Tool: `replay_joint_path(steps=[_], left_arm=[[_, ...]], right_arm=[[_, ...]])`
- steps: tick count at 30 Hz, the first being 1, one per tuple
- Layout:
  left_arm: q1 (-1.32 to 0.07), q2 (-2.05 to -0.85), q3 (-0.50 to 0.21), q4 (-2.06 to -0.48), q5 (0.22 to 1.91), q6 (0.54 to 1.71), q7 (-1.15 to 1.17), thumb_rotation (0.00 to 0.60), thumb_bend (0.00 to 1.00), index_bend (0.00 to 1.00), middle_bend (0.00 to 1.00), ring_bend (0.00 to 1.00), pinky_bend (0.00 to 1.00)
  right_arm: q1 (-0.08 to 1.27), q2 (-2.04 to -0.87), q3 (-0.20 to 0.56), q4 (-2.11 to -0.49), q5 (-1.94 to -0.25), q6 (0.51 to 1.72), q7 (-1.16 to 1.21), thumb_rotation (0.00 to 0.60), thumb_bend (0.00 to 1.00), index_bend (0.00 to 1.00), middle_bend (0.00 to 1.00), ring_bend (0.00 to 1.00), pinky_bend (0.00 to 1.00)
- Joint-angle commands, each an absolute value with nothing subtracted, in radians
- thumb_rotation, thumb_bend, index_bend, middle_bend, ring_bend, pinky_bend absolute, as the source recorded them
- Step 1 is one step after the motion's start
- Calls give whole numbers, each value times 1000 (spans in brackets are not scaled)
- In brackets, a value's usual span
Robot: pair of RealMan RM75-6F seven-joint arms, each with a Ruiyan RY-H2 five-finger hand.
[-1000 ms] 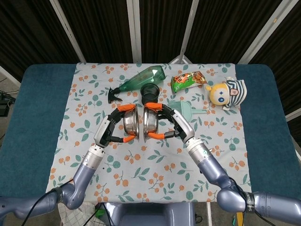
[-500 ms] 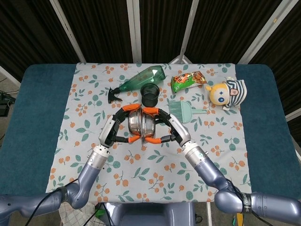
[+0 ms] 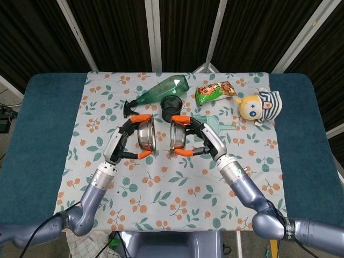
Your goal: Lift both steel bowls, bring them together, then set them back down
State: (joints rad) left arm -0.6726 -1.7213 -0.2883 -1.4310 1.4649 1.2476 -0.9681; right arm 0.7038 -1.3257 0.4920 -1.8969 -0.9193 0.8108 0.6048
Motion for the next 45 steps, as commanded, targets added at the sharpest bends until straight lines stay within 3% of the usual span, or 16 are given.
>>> replay_joint_path(steps=[1,17,26,34,45], left_arm=[[-673,-1726,-287,-1430,1461,1245,-969,600,180,463,334,289,448],[-701,-1799,-273,-1392,1464,1229,-951,600,180,463,335,289,448],[-680,-1727,-280,-1430,1476,1256,-924,600,180,474,335,289,448],[-630,-1517,-287,-1600,1373,1206,-620,600,168,472,333,289,447],[-627,-1361,-304,-1862,894,1166,32,600,168,468,340,289,447]], right_arm=[[703,-1325,487,-1902,-927,805,604,600,155,347,269,358,289],[731,-1362,445,-1943,-937,807,535,600,155,347,270,358,289],[701,-1310,485,-1922,-927,824,573,600,154,347,269,358,289],[670,-1222,452,-1834,-1041,894,427,600,154,347,269,358,289],[691,-1229,300,-1696,-1172,966,35,600,154,353,269,358,289]])
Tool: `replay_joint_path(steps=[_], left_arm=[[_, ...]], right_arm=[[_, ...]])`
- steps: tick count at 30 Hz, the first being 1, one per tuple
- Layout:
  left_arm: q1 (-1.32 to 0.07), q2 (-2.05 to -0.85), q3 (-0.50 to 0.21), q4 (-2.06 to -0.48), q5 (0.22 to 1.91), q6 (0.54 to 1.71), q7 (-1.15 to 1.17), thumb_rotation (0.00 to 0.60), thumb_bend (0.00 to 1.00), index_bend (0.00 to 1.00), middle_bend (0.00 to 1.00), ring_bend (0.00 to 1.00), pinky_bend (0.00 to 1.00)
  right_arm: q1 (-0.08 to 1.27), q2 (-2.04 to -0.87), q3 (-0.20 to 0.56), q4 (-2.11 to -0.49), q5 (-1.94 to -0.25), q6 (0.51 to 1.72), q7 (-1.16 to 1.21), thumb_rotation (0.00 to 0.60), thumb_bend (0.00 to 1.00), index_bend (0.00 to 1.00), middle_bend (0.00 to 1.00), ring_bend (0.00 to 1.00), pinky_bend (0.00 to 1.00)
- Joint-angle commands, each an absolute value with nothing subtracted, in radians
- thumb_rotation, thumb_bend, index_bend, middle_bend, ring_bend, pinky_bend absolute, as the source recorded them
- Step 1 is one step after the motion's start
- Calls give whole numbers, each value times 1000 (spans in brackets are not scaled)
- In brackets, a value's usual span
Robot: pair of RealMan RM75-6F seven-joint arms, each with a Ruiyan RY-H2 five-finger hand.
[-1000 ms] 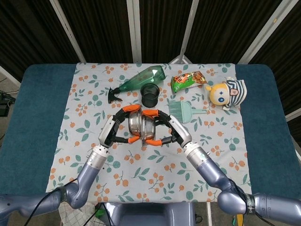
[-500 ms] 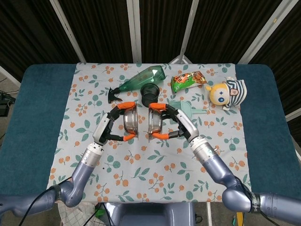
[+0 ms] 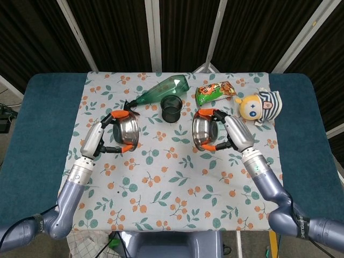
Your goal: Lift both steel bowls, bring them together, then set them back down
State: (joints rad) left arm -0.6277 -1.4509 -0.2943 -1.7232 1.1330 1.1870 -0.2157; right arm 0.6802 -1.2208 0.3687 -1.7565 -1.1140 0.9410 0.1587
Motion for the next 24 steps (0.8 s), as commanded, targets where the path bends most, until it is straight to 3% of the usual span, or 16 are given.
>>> replay_joint_path(steps=[1,13,24], left_arm=[[-633,-1350,-304,-1875,850,1163,72,600,168,467,340,289,447],[-741,-1335,-319,-1931,431,1164,377,600,168,461,339,289,447],[-820,-1448,-330,-1785,288,1135,418,600,163,425,326,269,429]], right_arm=[[694,-1233,287,-1684,-1182,966,8,600,154,356,269,358,289],[717,-1340,171,-1519,-1232,974,-276,600,154,365,269,358,289],[734,-1425,147,-1444,-1181,946,-377,600,154,365,269,358,289]])
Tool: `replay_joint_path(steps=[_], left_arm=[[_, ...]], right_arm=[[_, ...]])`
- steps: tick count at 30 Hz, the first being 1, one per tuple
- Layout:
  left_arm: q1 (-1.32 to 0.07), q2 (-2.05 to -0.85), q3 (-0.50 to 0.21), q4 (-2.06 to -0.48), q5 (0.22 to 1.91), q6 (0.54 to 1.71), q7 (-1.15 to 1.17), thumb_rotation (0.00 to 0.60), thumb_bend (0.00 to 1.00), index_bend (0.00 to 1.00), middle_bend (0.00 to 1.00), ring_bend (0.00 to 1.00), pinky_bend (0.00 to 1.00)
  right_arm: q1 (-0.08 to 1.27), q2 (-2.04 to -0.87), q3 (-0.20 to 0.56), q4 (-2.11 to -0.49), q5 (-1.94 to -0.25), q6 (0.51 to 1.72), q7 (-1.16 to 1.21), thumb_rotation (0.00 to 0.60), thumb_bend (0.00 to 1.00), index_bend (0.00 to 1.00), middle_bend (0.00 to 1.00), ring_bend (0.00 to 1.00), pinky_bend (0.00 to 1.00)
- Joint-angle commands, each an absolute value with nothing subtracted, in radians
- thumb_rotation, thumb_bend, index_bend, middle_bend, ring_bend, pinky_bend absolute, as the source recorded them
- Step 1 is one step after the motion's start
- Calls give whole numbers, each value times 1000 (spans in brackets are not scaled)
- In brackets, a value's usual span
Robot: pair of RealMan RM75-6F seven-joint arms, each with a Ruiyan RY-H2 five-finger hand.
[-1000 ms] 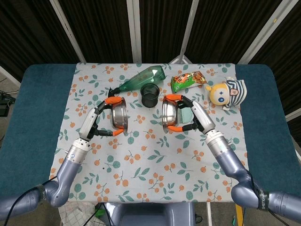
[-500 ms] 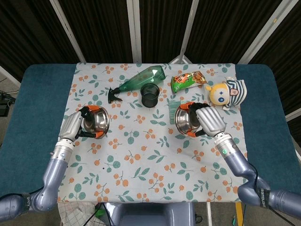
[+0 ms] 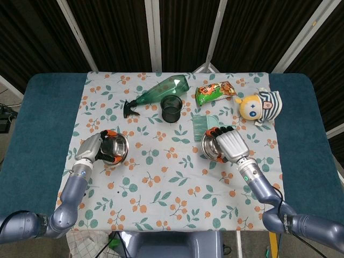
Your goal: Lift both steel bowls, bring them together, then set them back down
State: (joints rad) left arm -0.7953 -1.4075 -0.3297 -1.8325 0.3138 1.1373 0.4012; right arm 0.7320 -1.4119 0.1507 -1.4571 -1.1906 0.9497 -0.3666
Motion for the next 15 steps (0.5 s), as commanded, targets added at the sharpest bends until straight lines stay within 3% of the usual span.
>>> replay_joint_path(steps=[1,8,12,15], left_arm=[[-825,-1460,-330,-1771,284,1133,420,600,161,423,321,264,423],[-856,-1530,-325,-1700,272,1097,431,600,131,357,185,130,277],[-870,-1561,-321,-1674,289,1080,434,600,102,279,57,24,149],[-875,-1581,-322,-1659,302,1063,424,600,70,232,9,0,75]], right_arm=[[734,-1430,147,-1439,-1177,946,-380,600,154,365,269,358,289],[735,-1466,147,-1411,-1141,941,-403,600,154,345,214,261,214],[736,-1476,147,-1415,-1111,943,-444,600,154,275,141,174,152],[744,-1467,143,-1439,-1062,924,-504,600,154,204,76,108,103]])
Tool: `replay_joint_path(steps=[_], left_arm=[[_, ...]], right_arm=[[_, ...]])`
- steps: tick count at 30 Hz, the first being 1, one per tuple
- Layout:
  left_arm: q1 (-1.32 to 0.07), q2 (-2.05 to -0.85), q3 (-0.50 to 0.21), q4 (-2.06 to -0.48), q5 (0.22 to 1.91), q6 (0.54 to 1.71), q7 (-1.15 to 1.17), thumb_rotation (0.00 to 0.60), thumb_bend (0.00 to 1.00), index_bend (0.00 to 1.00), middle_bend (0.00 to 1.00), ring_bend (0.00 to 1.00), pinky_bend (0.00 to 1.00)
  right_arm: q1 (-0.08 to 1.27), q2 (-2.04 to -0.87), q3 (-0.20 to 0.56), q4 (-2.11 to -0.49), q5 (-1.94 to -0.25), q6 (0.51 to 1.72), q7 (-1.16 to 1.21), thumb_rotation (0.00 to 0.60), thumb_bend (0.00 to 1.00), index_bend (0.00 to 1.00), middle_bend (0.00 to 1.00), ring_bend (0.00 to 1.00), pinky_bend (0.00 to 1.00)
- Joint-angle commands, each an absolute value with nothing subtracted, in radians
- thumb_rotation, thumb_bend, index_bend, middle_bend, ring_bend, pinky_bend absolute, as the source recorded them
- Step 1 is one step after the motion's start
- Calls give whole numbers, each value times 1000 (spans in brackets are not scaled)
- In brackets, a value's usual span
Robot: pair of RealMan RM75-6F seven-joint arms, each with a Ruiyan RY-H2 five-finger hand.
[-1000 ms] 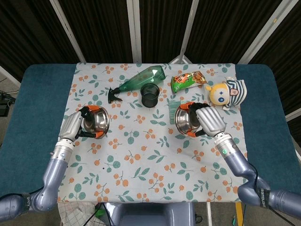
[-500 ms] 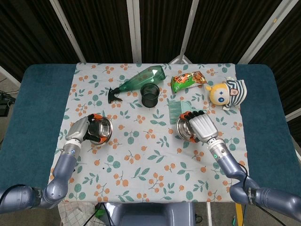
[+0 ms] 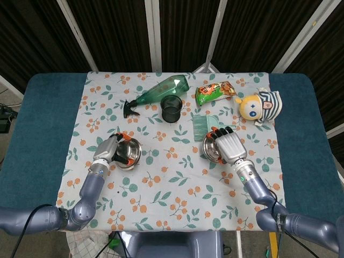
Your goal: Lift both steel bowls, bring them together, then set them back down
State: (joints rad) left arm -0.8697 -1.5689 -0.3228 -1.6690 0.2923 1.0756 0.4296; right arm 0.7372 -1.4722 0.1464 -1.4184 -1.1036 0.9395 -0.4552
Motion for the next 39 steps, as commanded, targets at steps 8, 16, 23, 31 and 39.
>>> replay_joint_path(steps=[8,16,23,31,39], left_arm=[[-876,-1603,-322,-1646,358,1041,397,600,23,182,0,0,3],[-814,-1505,-304,-1802,555,1091,350,600,26,182,0,0,5],[-643,-1309,-131,-1964,976,1388,437,600,35,203,0,0,5],[-464,-1149,31,-1987,1170,1582,510,600,42,203,0,0,5],[-296,-1134,119,-1922,1333,1767,453,600,42,203,0,0,2]], right_arm=[[763,-1444,146,-1515,-915,923,-635,600,95,119,11,55,47],[726,-1382,244,-1580,-902,988,-464,600,70,102,1,66,41],[604,-1280,321,-1511,-1083,1120,-83,600,70,118,1,92,40],[488,-1144,265,-1567,-1242,1219,43,600,69,161,1,93,41],[394,-1044,156,-1601,-1372,1248,122,600,70,168,1,93,41]])
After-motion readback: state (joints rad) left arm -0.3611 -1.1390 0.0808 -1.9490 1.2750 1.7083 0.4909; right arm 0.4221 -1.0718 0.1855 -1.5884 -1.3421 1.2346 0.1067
